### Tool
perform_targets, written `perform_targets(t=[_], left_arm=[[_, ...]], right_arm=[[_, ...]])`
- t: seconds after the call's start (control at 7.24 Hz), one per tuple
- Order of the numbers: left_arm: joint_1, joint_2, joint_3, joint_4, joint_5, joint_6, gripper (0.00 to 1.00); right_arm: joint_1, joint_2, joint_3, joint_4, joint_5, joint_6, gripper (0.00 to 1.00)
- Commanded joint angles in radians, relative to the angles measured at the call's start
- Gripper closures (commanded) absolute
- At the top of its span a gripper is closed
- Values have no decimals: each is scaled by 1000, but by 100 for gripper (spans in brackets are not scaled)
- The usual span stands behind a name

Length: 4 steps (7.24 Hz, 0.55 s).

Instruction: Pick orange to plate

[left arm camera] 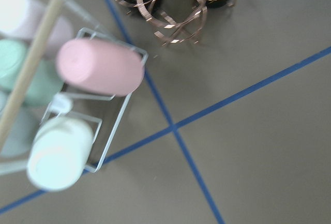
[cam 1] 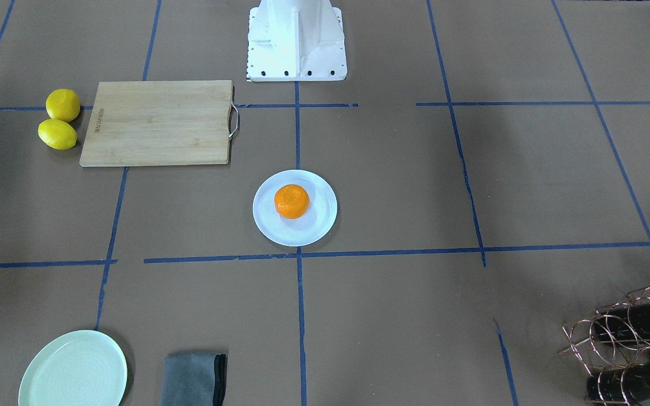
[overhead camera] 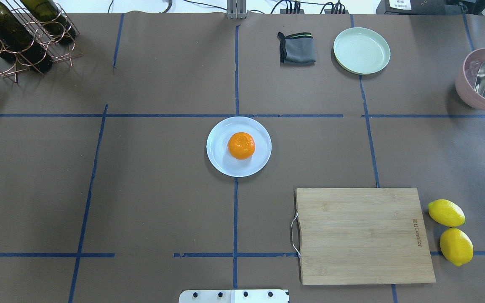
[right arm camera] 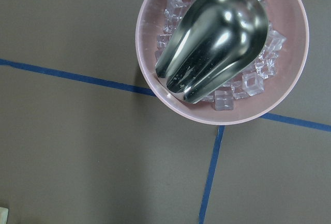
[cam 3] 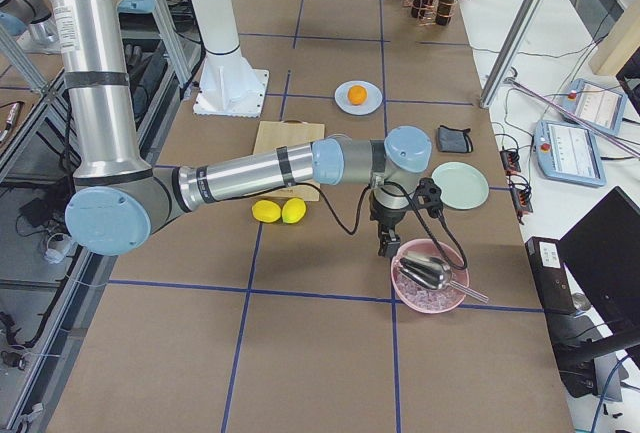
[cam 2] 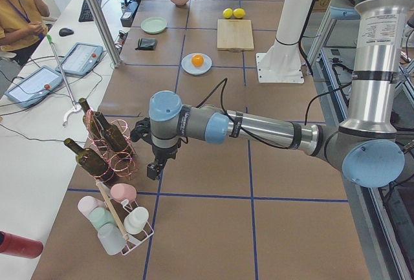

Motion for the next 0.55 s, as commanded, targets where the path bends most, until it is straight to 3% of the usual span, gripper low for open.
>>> perform_targets(t=[0.0,0.41], left_arm=[[-34,7,-5,143,-64,28,0],[-34,30,-3,129,-67,26,0]], right_arm=[[13,-26,-4,6,14,-16,0],[13,-27,-5,11,14,-7,0]])
